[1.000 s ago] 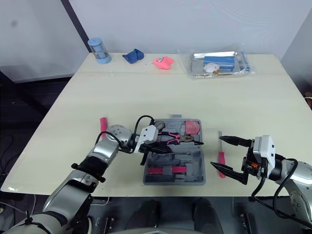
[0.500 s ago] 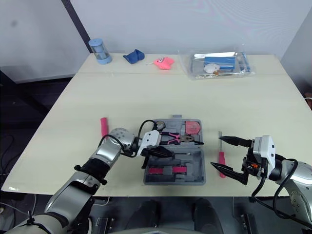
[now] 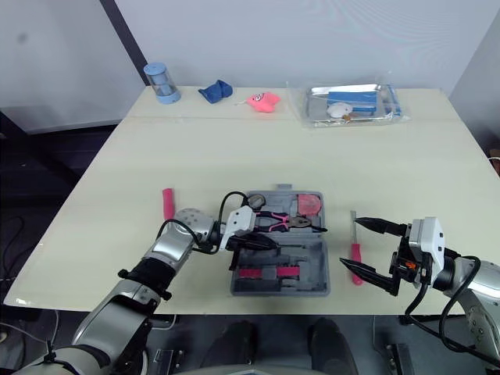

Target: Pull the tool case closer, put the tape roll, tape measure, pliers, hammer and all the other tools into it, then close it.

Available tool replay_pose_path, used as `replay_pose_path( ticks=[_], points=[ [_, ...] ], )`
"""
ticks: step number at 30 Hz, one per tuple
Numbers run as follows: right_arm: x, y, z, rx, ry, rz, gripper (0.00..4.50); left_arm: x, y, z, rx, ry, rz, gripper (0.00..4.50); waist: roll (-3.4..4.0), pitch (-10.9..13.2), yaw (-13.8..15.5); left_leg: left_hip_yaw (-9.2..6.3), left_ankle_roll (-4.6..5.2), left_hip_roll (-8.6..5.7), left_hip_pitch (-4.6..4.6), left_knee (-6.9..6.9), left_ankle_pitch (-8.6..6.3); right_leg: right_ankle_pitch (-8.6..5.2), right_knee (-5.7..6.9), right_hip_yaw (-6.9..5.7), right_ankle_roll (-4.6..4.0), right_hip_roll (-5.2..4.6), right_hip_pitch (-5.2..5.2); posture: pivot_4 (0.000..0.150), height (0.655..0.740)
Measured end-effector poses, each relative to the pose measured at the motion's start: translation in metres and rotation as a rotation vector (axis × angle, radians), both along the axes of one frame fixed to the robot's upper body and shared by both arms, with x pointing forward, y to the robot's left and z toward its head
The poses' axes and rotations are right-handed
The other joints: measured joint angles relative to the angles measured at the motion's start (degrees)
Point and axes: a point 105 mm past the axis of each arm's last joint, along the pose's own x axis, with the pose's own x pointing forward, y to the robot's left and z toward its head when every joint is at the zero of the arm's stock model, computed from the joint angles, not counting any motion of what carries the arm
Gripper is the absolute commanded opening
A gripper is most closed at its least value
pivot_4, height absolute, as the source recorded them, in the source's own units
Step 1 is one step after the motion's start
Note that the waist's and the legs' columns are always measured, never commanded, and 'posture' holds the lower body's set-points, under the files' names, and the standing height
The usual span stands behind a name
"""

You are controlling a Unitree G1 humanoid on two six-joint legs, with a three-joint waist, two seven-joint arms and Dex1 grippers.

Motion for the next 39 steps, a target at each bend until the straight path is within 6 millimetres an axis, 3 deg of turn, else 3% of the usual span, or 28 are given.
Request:
replay_pose_path(
  ticks=[5, 11, 13, 17, 22, 23, 25, 28, 31, 39],
  points=[
    [0.003, -0.015, -0.010, 0.020, 0.010, -0.094, 4.50, 0.002, 0.019, 0.034, -0.126, -0.037, 0.131, 0.05, 0.02, 0.00, -0.19, 0.00, 0.00, 0.01, 0.01, -0.01, 0.00, 0.00, 0.00, 0.01, 0.00, -0.01, 0.00, 0.150, 0.7400],
    [0.002, -0.041, -0.025, 0.018, 0.019, -0.225, 4.50, -0.006, 0.067, 0.051, -0.193, -0.021, 0.347, 0.05, 0.06, 0.01, -0.09, 0.00, 0.00, 0.03, 0.03, -0.03, 0.00, 0.00, -0.01, -0.01, -0.01, -0.01, 0.00, 0.150, 0.7400],
    [-0.004, -0.054, -0.036, 0.009, 0.045, -0.286, 4.50, -0.013, 0.100, 0.047, -0.194, -0.012, 0.486, 0.05, 0.06, 0.01, -0.08, 0.00, 0.00, 0.03, 0.04, -0.09, 0.00, -0.01, -0.04, -0.01, -0.02, -0.01, 0.00, 0.150, 0.7400],
    [-0.013, -0.068, -0.047, -0.003, 0.072, -0.343, 4.50, -0.021, 0.139, 0.041, -0.199, -0.015, 0.679, 1.04, 0.07, 0.02, 0.03, 0.04, 0.00, 0.03, 0.05, -0.08, 0.00, -0.01, -0.05, 0.01, -0.01, -0.03, 0.01, 0.150, 0.7400],
    [-0.026, -0.092, -0.055, -0.013, 0.099, -0.453, 4.50, -0.050, 0.197, 0.017, -0.161, 0.022, 0.969, 3.16, 0.08, 0.01, -0.06, 0.10, -0.01, 0.06, 0.09, -0.20, -0.01, -0.02, -0.11, 0.06, -0.03, -0.03, 0.00, 0.150, 0.7400],
    [-0.028, -0.095, -0.057, -0.010, 0.104, -0.468, 4.50, -0.056, 0.206, 0.014, -0.152, 0.030, 1.013, 3.40, 0.07, 0.01, -0.05, 0.10, 0.00, 0.07, 0.10, -0.20, -0.01, -0.02, -0.11, 0.06, -0.03, -0.03, 0.00, 0.150, 0.7400],
    [-0.032, -0.102, -0.060, -0.005, 0.104, -0.506, 4.50, -0.071, 0.227, 0.005, -0.145, 0.039, 1.127, 4.49, 0.08, 0.00, -0.05, 0.18, 0.00, 0.06, 0.13, -0.19, -0.01, -0.02, -0.11, 0.13, -0.03, -0.04, 0.01, 0.150, 0.7400],
    [-0.037, -0.116, -0.064, -0.009, 0.114, -0.565, 4.50, -0.092, 0.257, -0.008, -0.130, 0.059, 1.294, 4.49, 0.06, -0.01, -0.05, 0.22, -0.01, 0.07, 0.15, -0.20, -0.01, -0.03, -0.13, 0.15, -0.03, -0.04, 0.01, 0.150, 0.7400],
    [-0.040, -0.123, -0.067, -0.012, 0.116, -0.593, 4.50, -0.103, 0.268, -0.015, -0.116, 0.068, 1.356, 4.49, 0.04, -0.02, 0.06, 0.24, -0.01, 0.06, 0.15, -0.20, -0.01, -0.03, -0.14, 0.16, -0.03, -0.04, 0.01, 0.150, 0.7400],
    [-0.041, -0.129, -0.070, -0.018, 0.129, -0.590, 4.50, -0.106, 0.274, -0.015, -0.124, 0.053, 1.389, 4.49, 0.04, -0.03, -0.07, 0.26, -0.01, 0.07, 0.17, -0.21, -0.01, -0.03, -0.13, 0.17, -0.03, -0.03, 0.01, 0.150, 0.7400]
  ],
)
